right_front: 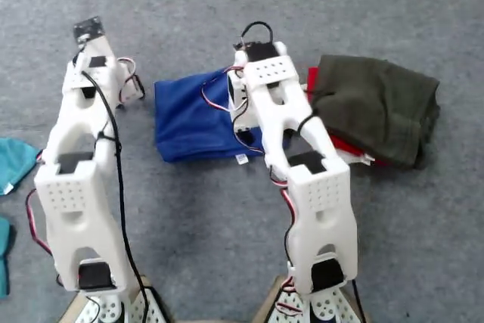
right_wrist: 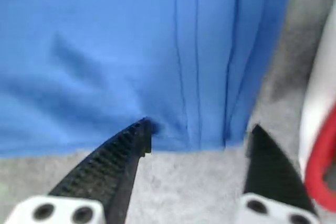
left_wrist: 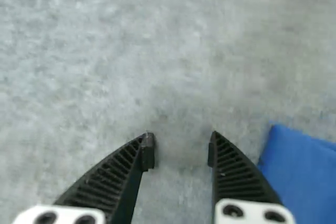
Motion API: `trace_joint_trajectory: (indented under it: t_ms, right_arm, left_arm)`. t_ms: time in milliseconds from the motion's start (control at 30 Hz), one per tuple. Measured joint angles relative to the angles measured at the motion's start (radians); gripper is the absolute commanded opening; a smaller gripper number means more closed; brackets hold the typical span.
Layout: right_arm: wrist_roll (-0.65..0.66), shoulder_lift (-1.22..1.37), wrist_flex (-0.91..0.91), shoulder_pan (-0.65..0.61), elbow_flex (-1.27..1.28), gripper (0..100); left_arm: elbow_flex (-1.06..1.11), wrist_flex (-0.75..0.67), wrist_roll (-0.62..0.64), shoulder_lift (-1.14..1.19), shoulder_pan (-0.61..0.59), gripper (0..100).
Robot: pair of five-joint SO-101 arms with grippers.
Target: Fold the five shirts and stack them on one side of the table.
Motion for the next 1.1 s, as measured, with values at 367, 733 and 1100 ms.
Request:
trace_joint_trajectory:
  t_ms: [367,733,1100]
  right_arm:
    - [-0.008,0.112,-0.080,0.002,-0.044,33.5]
    - [-0.008,0.137,-0.075,0.002,-0.049,6.4]
    - [-0.009,0.137,-0.035,0.003,-0.052,3.0]
  left_arm:
    - [-0.210,0.149,-0.002,0.120,-0.008,19]
    - [-0.210,0.149,-0.002,0.120,-0.008,19]
    - [-0.210,0.149,-0.002,0.120,-0.008,19]
